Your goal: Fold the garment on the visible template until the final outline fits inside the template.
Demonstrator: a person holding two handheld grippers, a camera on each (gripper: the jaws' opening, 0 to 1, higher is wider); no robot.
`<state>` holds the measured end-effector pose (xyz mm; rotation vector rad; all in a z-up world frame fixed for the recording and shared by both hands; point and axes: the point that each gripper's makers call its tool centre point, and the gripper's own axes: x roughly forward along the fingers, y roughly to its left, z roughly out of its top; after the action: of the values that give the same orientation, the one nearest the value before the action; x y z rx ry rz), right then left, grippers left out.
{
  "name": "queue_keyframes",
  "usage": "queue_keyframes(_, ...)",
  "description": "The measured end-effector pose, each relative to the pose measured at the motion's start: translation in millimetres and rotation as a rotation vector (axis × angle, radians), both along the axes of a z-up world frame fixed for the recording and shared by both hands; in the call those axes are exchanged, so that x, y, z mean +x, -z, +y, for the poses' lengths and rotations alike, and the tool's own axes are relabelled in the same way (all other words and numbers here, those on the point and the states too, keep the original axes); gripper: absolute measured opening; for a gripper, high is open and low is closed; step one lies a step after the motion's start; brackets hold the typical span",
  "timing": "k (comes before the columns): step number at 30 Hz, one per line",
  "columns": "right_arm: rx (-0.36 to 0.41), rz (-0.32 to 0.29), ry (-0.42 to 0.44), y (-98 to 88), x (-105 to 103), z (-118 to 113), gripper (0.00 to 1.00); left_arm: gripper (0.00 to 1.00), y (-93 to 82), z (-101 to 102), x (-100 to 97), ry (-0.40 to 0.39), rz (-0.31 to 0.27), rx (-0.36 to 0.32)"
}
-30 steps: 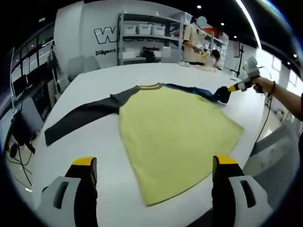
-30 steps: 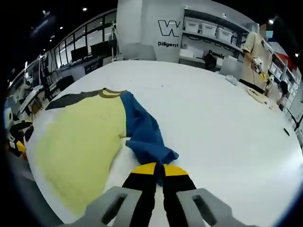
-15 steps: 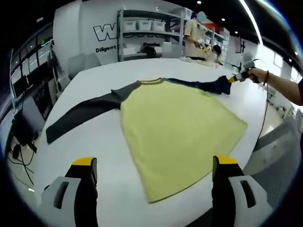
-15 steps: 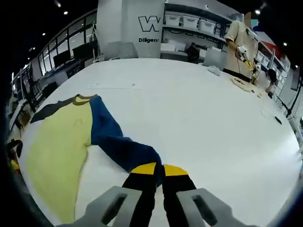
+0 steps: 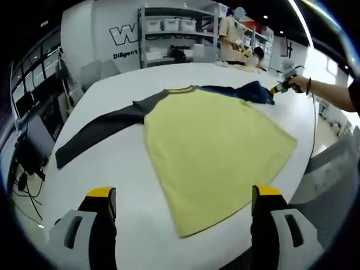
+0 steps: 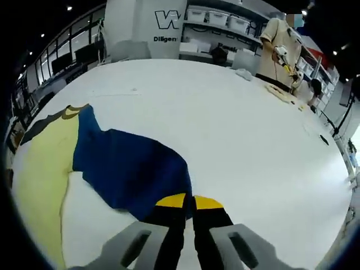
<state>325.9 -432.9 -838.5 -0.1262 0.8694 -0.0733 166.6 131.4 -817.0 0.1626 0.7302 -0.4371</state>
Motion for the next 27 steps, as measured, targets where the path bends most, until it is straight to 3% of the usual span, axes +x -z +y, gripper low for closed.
queue_keyframes(5, -0.076, 0.02, 0.007, 1.6, 7, -19, 0.0, 0.98, 0.5, 4, 0.7, -0.018, 0.001, 0.006)
queue_keyframes(9, -0.087, 0.013, 0.031, 3.2, 12, -29, 0.0, 0.98, 2.6, 3, -0.5, -0.008, 0.012, 0.011)
queue_keyframes(16, -0.153, 0.053, 0.059, 13.1, 7, -51, 0.0, 0.97, 3.6, 4, -0.9, -0.008, 0.015, 0.018)
queue_keyframes(27, -0.132, 0.035, 0.104, 18.2, -4, -68, 0.0, 0.97, 5.7, 2, -2.8, 0.005, 0.024, 0.024)
